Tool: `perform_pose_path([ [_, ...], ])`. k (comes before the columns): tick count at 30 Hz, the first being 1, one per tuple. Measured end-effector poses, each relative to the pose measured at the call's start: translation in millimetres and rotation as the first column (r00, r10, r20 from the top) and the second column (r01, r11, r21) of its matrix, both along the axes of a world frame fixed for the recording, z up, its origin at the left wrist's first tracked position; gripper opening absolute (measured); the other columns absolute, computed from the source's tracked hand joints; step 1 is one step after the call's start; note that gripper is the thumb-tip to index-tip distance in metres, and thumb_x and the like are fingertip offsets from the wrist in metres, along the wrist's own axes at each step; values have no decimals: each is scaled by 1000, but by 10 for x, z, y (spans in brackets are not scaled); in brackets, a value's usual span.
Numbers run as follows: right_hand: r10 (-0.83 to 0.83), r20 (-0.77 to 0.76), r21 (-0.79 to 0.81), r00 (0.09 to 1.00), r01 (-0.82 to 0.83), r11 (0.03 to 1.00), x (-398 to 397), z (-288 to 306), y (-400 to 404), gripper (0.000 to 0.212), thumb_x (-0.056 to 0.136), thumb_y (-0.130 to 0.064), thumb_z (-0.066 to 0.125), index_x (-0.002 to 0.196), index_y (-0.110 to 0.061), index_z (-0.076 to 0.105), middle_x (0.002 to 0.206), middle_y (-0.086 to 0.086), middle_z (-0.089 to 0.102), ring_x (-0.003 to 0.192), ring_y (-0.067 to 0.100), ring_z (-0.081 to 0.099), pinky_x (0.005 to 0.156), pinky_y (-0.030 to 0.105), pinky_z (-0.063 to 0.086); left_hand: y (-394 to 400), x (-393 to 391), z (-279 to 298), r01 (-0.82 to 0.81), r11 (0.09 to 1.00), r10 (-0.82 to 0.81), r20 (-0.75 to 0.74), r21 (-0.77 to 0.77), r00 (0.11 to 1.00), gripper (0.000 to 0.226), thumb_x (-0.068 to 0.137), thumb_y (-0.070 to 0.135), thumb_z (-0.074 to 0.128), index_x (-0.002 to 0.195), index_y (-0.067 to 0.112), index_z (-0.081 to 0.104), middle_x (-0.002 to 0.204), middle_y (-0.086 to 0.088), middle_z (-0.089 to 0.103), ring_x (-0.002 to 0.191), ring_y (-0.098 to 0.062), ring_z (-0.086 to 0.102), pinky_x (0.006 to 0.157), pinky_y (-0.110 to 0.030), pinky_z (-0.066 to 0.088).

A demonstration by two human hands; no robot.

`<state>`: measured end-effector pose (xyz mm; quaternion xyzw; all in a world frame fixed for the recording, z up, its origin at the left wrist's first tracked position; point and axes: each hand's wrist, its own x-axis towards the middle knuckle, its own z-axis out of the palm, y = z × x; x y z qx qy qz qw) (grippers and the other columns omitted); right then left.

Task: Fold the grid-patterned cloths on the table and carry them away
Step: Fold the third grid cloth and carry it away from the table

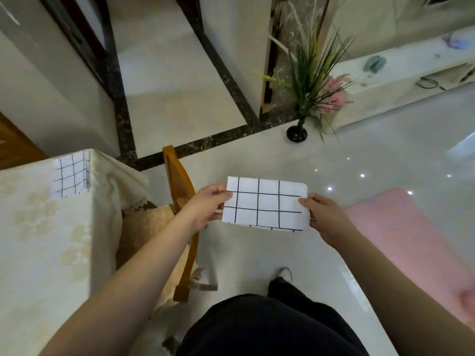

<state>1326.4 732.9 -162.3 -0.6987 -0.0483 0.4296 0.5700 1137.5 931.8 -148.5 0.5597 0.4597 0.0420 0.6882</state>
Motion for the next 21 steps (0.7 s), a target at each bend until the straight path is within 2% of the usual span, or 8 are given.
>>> perform_pose_path([
  [2, 31, 3, 0, 1000, -31, 1000, 192, -28, 254, 9, 94, -9, 56, 90, -11, 64, 89, 10, 67, 78, 20, 64, 69, 31, 55, 160, 89, -47, -43, 999, 44, -22, 9, 999, 18, 94, 22, 61, 109, 14, 64, 100, -7, 74, 90, -24, 72, 86, -42, 56],
  [3, 54, -2, 8, 999, -54, 999, 292, -49, 379, 9, 94, -8, 56, 90, -10, 64, 88, 11, 67, 77, 21, 63, 70, 32, 55, 235, 142, -55, -59, 998, 59, -20, 15, 998, 18, 94, 23, 61, 109, 13, 64, 96, -6, 74, 85, -21, 72, 82, -39, 58],
  [5, 109, -13, 21, 994, -109, 994, 512, -102, 633, 9, 93, -7, 57, 90, -8, 64, 89, 12, 67, 77, 23, 63, 70, 33, 53, 381, 261, -54, -86, 995, 87, -10, 49, 996, 16, 94, 21, 62, 107, 12, 64, 85, -2, 70, 71, -12, 68, 63, -25, 55],
  [8, 198, -15, 17, 980, -198, 980, 878, -147, 1014, 7, 92, -6, 57, 90, -7, 64, 89, 13, 66, 78, 22, 63, 69, 33, 53, 608, 461, -53, -152, 986, 154, -20, 65, 988, 12, 92, 20, 64, 101, 12, 64, 82, 0, 65, 73, -12, 62, 60, -22, 48],
  [12, 291, -14, 8, 957, -291, 957, 1362, -148, 1450, 6, 91, -8, 59, 90, -7, 65, 90, 14, 67, 78, 23, 63, 69, 34, 53, 830, 782, 20, -235, 972, 235, -8, -10, 972, 14, 94, 15, 61, 105, 8, 62, 73, 2, 65, 56, -5, 63, 48, -18, 47],
  [14, 337, -10, 16, 942, -337, 942, 1558, -125, 1666, 6, 91, -8, 59, 90, -6, 64, 88, 13, 66, 77, 23, 62, 69, 34, 51, 925, 897, 74, -255, 967, 255, -2, -15, 967, 16, 94, 15, 60, 108, 6, 62, 72, 4, 67, 58, -4, 65, 50, -18, 48],
  [18, 424, 8, 13, 905, -424, 905, 1820, -118, 2080, 7, 92, -11, 59, 90, -8, 65, 88, 11, 68, 78, 23, 64, 70, 34, 51, 1126, 998, 56, -319, 946, 319, -5, -48, 948, 24, 93, 18, 62, 112, 4, 61, 99, -10, 71, 84, -20, 68, 63, -27, 52],
  [21, 472, 2, 15, 882, -472, 881, 1872, -127, 2403, 7, 92, -13, 59, 90, -10, 66, 87, 10, 69, 78, 22, 65, 68, 34, 50, 1310, 1020, 19, -384, 921, 385, -7, -57, 923, 24, 92, 20, 64, 112, 6, 61, 98, -11, 68, 81, -20, 66, 59, -25, 50],
])
